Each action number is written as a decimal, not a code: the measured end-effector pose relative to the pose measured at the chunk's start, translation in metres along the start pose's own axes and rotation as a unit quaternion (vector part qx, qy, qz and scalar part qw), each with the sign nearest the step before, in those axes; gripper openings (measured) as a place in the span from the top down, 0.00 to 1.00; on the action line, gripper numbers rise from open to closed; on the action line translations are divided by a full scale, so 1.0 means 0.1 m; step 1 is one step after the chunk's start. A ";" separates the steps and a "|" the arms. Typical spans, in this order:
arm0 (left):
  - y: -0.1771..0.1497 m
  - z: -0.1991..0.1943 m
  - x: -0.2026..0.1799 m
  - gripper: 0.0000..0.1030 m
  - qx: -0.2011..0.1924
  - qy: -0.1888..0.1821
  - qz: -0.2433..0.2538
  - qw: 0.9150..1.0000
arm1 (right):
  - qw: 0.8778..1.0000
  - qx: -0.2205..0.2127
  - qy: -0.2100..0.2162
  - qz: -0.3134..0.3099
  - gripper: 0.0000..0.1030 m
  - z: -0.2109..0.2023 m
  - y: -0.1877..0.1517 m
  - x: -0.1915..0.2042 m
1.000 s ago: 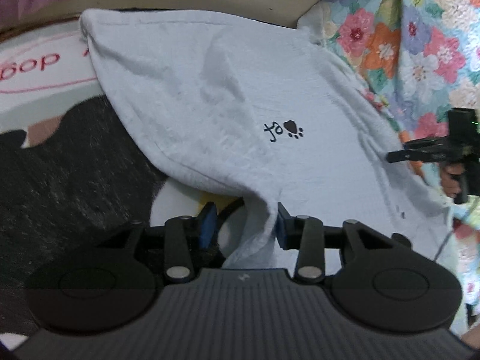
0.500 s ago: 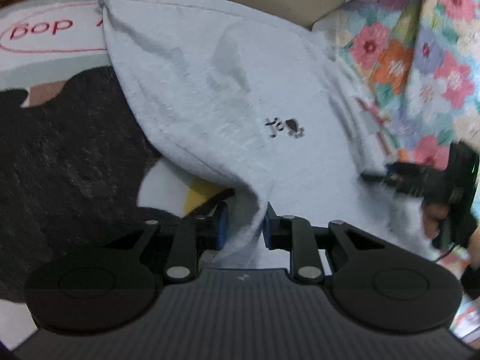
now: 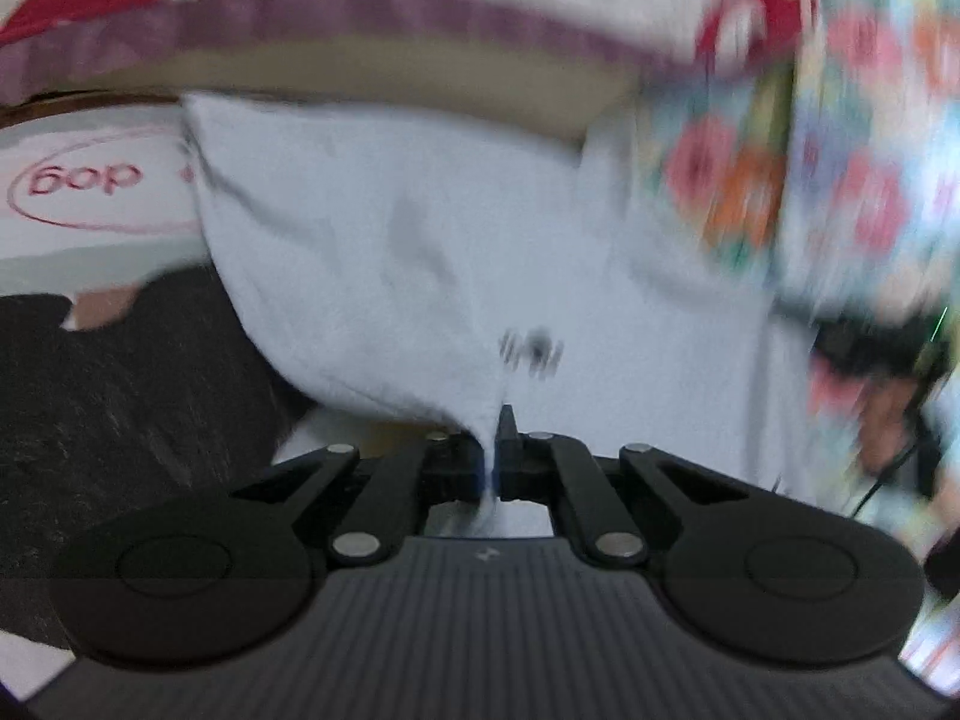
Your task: Fold clothes
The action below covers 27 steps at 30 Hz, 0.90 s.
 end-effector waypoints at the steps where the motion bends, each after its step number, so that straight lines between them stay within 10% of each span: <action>1: 0.09 -0.10 0.06 0.98 -0.015 -0.013 -0.030 0.999 | 1.000 -0.007 0.001 0.003 0.94 -0.04 0.08 0.00; 5: 0.07 -0.30 0.25 0.98 -0.035 -0.035 -0.092 0.995 | 0.999 -0.012 -0.017 -0.030 0.94 -0.15 0.23 -0.01; 17: -0.36 0.01 0.22 0.94 0.061 -0.002 -0.047 0.997 | 0.990 0.069 -0.053 -0.109 0.90 0.06 -0.11 -0.21; 27: -0.53 0.15 0.26 0.63 0.111 0.066 0.047 0.991 | 0.973 0.144 -0.074 -0.167 0.70 0.26 -0.42 -0.30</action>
Point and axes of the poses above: each gripper's, at about its wrist camera, not at the fingertips, and z roughly the way its jaws point, x to its left, y to its top, the point moved 9 cm from there along z, roughly the way its jaws point, and after that the axes turned 7 degrees about -y, right-handed, at the moved point
